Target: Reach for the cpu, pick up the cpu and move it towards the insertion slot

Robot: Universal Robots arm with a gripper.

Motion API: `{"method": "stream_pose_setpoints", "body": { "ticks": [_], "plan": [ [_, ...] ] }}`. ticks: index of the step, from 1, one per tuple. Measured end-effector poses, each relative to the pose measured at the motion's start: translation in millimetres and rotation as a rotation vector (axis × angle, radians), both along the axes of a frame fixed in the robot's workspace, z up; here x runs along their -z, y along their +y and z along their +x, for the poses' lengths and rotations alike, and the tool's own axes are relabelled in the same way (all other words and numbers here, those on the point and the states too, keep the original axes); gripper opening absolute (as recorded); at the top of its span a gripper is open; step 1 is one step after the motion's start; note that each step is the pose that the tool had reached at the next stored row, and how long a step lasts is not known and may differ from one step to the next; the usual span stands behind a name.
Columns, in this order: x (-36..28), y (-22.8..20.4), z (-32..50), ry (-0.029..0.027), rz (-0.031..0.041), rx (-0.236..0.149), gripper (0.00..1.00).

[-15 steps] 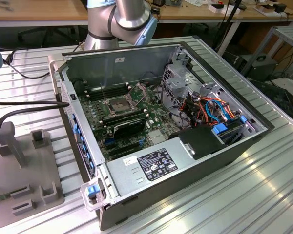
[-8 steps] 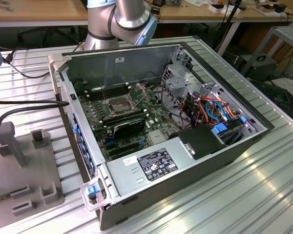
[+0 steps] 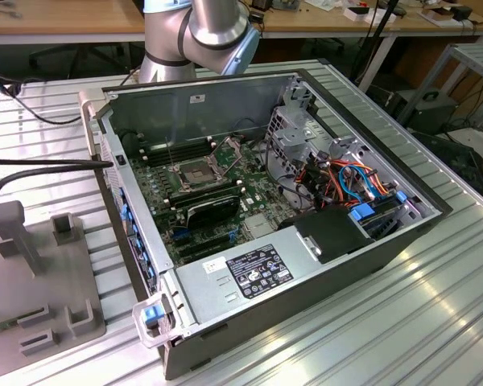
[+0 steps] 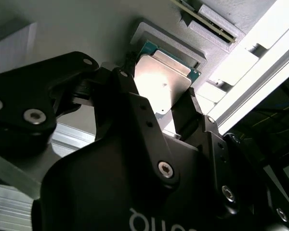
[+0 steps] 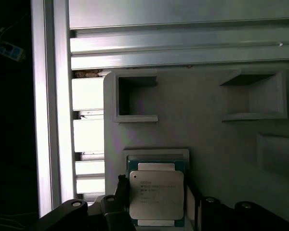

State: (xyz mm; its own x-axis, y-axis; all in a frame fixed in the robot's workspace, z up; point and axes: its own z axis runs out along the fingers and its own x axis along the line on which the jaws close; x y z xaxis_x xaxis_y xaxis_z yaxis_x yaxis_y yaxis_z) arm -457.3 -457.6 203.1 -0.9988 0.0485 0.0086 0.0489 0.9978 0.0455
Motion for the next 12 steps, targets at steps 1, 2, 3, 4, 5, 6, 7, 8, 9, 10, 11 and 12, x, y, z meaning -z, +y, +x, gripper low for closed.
{"method": "stream_pose_setpoints", "body": {
  "ticks": [1, 2, 3, 4, 5, 6, 7, 8, 9, 10, 11, 12],
  "plan": [
    [-1.4, 0.0, 0.0, 0.0000, 0.0000, 0.000, 0.55],
    [-2.7, 0.0, 0.0, -0.0001, 0.0000, 0.000, 0.55],
    [-4.5, 0.0, 0.0, 0.0000, 0.0000, 0.000, 0.55],
    [-5.6, 0.0, 0.0, 0.0000, 0.0000, 0.000, 0.55],
    [-7.1, 0.0, 0.0, 0.0000, 0.0000, 0.000, 0.55],
    [-7.9, 0.0, 0.0, -0.0001, 0.0000, 0.000, 0.55],
    [-9.6, 0.0, 0.0, 0.0000, -0.0001, 0.000, 0.55],
    [-10.9, 0.0, 0.0, 0.0001, -0.0001, 0.000, 0.55],
    [-12.8, 0.0, 0.0, 0.0000, -0.0001, 0.000, 0.55],
    [-15.3, 0.0, 0.0, 0.0000, -0.0001, 0.000, 0.55],
    [-19.2, 0.0, 0.0, 0.0000, 0.0000, 0.000, 0.55],
    [-22.5, 0.0, 0.0, -0.0001, 0.0000, 0.000, 0.55]
  ]
}}
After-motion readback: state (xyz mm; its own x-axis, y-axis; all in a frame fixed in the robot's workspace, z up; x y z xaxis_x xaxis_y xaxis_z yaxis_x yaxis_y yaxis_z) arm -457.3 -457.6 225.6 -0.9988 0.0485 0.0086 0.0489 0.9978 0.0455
